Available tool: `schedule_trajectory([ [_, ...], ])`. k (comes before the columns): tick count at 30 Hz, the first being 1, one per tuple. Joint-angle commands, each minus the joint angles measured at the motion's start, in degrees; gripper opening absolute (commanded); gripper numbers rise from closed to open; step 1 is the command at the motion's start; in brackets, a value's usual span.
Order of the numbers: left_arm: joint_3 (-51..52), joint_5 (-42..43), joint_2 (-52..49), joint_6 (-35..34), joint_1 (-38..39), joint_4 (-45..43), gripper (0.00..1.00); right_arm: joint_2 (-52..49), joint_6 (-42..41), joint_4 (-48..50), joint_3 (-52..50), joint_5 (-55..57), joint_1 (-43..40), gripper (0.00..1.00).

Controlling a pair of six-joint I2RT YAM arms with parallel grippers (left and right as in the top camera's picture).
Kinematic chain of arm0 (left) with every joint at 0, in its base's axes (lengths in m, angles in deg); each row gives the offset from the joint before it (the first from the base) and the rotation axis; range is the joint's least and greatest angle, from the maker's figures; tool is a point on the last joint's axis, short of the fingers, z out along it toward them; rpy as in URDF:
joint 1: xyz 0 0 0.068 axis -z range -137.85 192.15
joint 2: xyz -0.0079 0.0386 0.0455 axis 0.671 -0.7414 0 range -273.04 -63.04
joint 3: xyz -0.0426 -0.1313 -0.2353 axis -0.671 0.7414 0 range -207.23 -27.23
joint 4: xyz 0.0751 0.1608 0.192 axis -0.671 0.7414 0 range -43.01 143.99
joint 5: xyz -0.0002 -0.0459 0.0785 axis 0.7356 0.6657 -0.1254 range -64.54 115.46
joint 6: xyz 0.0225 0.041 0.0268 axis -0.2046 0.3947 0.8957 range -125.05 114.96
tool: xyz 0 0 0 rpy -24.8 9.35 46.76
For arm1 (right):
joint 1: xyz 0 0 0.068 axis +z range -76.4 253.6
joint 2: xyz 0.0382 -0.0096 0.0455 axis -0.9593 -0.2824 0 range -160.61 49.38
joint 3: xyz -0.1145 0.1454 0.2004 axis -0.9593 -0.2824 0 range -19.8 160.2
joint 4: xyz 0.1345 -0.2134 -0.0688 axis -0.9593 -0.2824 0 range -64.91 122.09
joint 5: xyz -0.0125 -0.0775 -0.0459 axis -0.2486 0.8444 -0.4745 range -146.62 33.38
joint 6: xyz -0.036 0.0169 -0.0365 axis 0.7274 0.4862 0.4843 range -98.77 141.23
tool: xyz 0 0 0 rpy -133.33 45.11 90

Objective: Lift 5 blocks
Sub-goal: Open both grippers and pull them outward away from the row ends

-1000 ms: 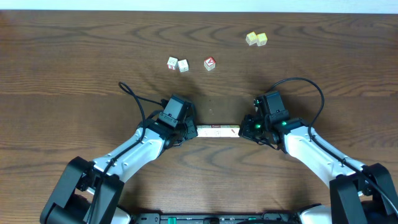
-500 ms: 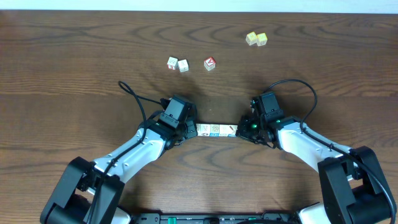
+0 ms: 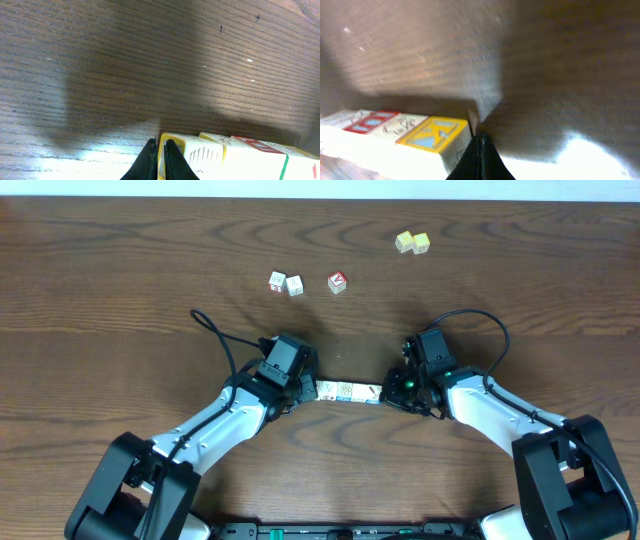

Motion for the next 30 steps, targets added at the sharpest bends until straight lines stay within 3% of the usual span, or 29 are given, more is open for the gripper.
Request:
schedule_trajectory([
  [1, -1.1, -3.5, 0.6, 2.4, 0.4, 0.4, 0.08, -0.5, 1.7, -3.4, 1.3, 1.2, -1.6, 0.01],
  [10, -1.4, -10.6, 1.1, 4.4, 0.2, 1.7, 0.09, -0.5, 4.4, -14.2, 7.0, 6.0, -2.0, 0.01],
  [17, -3.9, -18.1, 8.0, 4.8, -0.1, 12.3, 0.09, 1.1, 7.3, -27.3, 15.0, 7.6, -3.6, 0.01],
  [19, -4.2, -18.9, 12.0, 4.8, -0.1, 15.5, 0.16, 2.8, 7.3, -30.4, 16.8, 7.7, -3.8, 0.01],
  [21, -4.2, -18.9, 16.0, 4.8, -0.1, 18.1, 0.17, 5.4, 7.9, -32.7, 17.7, 7.7, -3.8, 0.04],
  [24, -4.2, -18.9, 23.3, 4.8, -0.1, 23.2, 0.34, 11.1, 8.7, -36.3, 17.8, 8.0, -3.8, 0.14],
  [26, -4.2, -18.9, 27.5, 4.8, -0.1, 26.1, 0.55, 15.7, 10.2, -39.8, 17.8, 7.9, -3.6, 0.25],
  [28, -4.2, -18.9, 31.6, 4.7, -0.1, 29.1, 0.68, 20.5, 10.7, -43.8, 17.8, 7.9, -3.2, 0.34],
  [30, -4.2, -18.9, 34.8, 4.8, -0.1, 31.5, 0.72, 24.8, 10.7, -47.4, 17.6, 7.9, -2.3, 0.42],
])
